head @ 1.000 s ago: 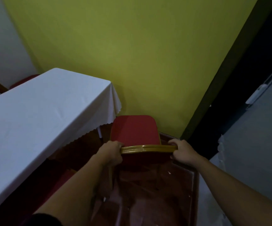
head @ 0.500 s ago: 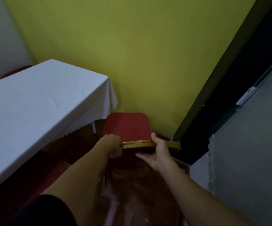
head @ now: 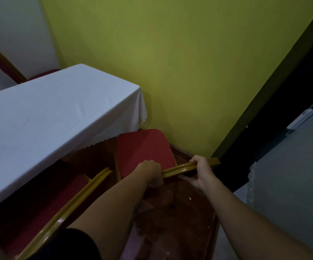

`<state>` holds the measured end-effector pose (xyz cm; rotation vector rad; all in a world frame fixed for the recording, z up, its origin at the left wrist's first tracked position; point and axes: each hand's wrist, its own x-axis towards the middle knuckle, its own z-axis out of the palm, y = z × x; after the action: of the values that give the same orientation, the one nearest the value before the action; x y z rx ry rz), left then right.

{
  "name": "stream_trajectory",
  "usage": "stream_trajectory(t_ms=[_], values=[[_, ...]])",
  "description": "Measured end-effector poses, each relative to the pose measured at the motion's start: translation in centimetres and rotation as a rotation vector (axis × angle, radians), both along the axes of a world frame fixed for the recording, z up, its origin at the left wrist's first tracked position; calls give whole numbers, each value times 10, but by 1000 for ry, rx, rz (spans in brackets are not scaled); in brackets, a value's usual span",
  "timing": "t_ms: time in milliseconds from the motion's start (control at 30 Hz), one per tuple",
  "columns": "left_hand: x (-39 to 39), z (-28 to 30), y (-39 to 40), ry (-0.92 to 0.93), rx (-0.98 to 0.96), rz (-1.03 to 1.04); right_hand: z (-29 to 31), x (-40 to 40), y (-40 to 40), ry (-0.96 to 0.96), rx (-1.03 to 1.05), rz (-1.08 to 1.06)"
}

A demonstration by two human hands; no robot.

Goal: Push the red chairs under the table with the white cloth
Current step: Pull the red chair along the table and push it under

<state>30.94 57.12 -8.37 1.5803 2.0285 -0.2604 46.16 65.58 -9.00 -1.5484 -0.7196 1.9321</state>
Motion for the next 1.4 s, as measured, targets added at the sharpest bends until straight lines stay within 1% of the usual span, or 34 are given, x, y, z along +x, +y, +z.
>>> stream_trajectory(t_ms=[133,233,433,600,800,933,1200,1333,1400], values=[[16,-1,-1,-23,18,3,-5,13,17,-38,-8,90],[19,3,-1,-23,-3,21,-11,14,33,-63,-6,173],[10,7,3,-44,-54,162,-13,-10,62,-71,-6,371],[10,5,20,-85,-64,282,-9,-23,92,-98,-4,484],[13,11,53,-106,-83,361,-5,-40,135,-108,-17,577],[8,11,75,-152,-97,434,-5,-56,162,-138,11,647],[-9,10,104,-154,-65,535,-11,-93,199,-143,73,721],[-20,0,104,-191,31,650,-12,-112,210,-147,97,739],[-24,-7,97,-239,89,721,-11,-122,211,-128,99,725]])
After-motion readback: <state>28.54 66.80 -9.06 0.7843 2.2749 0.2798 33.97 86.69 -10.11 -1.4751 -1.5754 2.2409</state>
